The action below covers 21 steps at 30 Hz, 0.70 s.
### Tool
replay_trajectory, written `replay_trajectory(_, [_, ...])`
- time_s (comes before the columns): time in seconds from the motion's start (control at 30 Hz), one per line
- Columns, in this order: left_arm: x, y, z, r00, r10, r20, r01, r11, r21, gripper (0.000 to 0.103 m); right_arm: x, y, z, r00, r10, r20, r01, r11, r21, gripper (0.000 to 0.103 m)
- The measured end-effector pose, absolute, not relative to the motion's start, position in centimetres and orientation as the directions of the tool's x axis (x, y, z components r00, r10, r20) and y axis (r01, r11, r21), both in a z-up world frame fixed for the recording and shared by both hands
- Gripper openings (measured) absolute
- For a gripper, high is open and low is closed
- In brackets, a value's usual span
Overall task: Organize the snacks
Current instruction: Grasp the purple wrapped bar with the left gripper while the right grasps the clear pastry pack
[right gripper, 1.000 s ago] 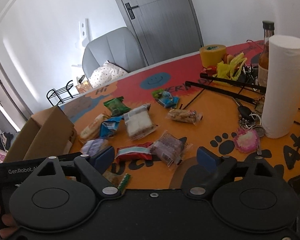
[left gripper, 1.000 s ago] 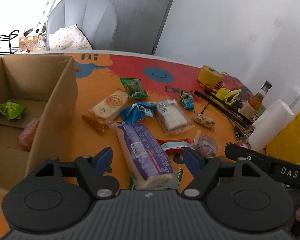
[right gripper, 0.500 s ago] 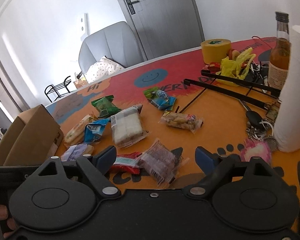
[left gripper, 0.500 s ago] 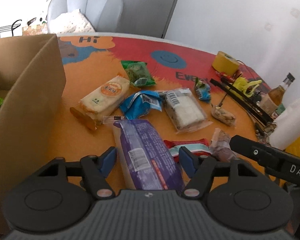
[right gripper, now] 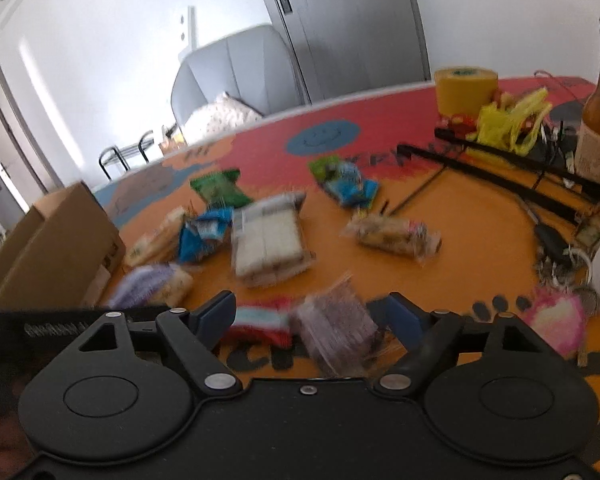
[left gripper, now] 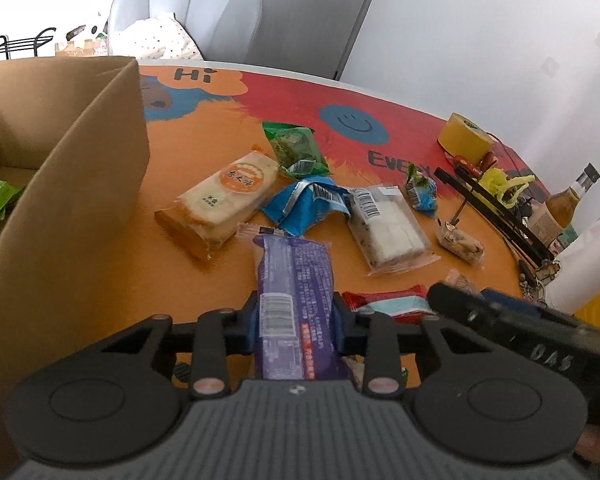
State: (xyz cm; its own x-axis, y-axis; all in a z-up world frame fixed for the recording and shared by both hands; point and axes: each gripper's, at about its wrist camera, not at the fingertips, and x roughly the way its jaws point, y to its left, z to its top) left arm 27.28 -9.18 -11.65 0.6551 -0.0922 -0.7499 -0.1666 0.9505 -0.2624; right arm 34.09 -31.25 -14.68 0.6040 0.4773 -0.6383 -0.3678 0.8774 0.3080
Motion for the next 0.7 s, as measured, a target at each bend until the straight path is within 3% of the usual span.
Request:
replay_trajectory(0.13, [26.8, -8.9, -11.4, 0.659, -0.096, -0.746, -0.164, 0.949, -0.267, 0.033, 33.0, -30.8, -14.6, 0.613, 0.438, -0.657, -0.382, 0.893, 0.238, 0.073])
replay_trajectory(0.2, [26.5, -8.7, -11.3, 0.661, -0.095, -0.744, -0.164, 0.95, -0.267, 0.032, 32.5, -30.4, -14.5, 0.628, 0.398, -0.669, -0.383, 0.906, 0.179, 0.052])
replay_trajectory(0.27, [26.3, -8.5, -11.2, 0.664, -0.097, -0.741, -0.167, 0.947, -0.273, 0.032, 32.1, -30.4, -14.4, 0.64, 0.363, -0.677, -0.369, 0.918, 0.144, 0.038])
replay_trajectory(0.7, [24.2, -8.2, -9.1, 0.703, -0.101, -0.704, -0.141, 0.951, -0.277, 0.032, 30.3, -30.8, -12.2, 0.643, 0.397, -0.655, -0.353, 0.912, 0.207, 0.032])
